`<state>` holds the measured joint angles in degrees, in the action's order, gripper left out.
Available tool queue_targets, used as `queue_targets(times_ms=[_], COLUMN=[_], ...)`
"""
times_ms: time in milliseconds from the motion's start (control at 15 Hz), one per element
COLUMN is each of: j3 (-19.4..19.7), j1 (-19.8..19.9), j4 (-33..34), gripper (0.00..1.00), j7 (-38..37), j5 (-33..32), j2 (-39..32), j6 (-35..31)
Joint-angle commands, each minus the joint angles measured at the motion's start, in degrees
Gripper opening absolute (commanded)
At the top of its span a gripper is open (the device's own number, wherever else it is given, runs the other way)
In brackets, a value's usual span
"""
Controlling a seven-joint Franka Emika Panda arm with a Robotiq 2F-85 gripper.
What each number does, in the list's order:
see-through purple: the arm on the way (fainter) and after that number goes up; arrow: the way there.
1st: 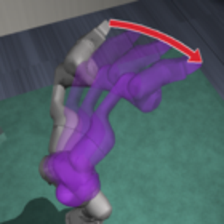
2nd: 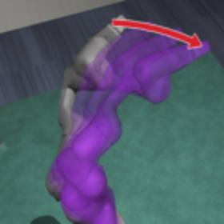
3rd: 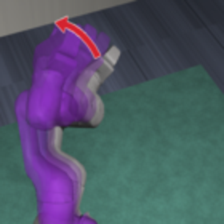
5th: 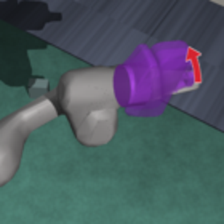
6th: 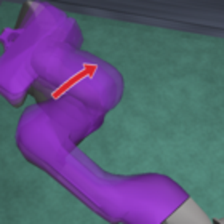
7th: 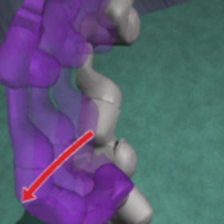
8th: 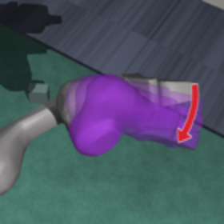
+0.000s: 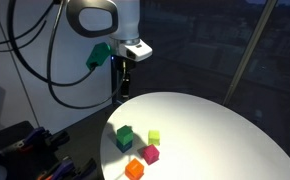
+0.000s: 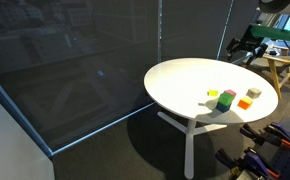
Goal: Put the orange block on the green block
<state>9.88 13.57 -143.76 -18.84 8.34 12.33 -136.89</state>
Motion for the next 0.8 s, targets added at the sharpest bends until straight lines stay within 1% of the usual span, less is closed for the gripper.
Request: queue_targets(times_ms=[0, 400, 733], j3=[1.3, 3.2, 4.5], j1=[0.7, 1.7, 3.1], j4=[2.2, 3.0, 3.4], gripper=[1.0, 1.0, 1.0], j7=[2.0, 3.7, 3.7], j5=[-0.5, -1.9, -5.3], j2=[-2.5, -5.3, -7.2], j6=[-0.8, -0.7, -0.6])
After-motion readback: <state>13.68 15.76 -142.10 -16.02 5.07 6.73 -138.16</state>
